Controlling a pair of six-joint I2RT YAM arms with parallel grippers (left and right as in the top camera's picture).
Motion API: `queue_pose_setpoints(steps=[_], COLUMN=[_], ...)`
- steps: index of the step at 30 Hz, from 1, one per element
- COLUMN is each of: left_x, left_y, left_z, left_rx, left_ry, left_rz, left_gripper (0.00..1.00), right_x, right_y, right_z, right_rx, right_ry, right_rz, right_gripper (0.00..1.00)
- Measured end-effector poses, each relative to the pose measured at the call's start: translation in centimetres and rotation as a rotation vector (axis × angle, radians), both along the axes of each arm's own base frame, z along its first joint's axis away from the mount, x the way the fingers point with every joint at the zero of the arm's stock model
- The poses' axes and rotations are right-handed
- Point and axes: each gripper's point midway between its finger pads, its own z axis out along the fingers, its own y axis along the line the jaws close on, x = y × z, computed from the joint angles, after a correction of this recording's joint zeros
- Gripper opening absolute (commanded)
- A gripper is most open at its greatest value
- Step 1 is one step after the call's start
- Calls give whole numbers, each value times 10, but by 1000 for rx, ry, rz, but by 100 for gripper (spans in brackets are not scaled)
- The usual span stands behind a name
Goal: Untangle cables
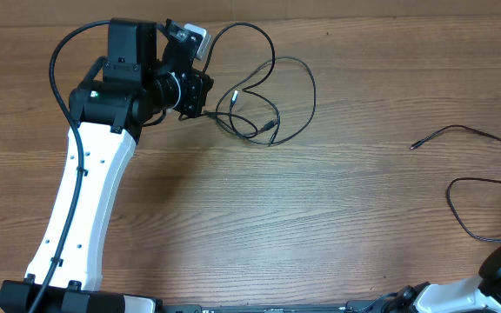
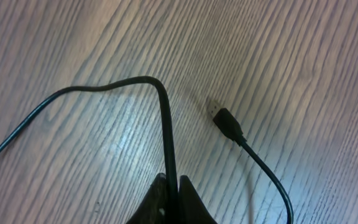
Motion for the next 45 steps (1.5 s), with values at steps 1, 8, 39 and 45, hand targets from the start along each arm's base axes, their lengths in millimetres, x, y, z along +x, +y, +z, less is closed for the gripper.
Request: queue_pose_setpoints(steps=[1,8,39,45], left_x=[0,-2,-2,-3], left_y=[0,0,2,0], left_z=[0,-2,-3,-2], left_rx=[0,2,12,1], left_ry=[2,11,14,15], left_rz=[0,0,9,-1], left_gripper=[4,4,4,4], right_x=[1,1,193,198], right_y=[0,0,388,461], right_z=[0,0,165,145], right_rx=[-1,3,211,384], right_ry=[-2,-8,-496,-552], right_rz=[1,0,1337,1513], right_gripper=[50,100,100,100])
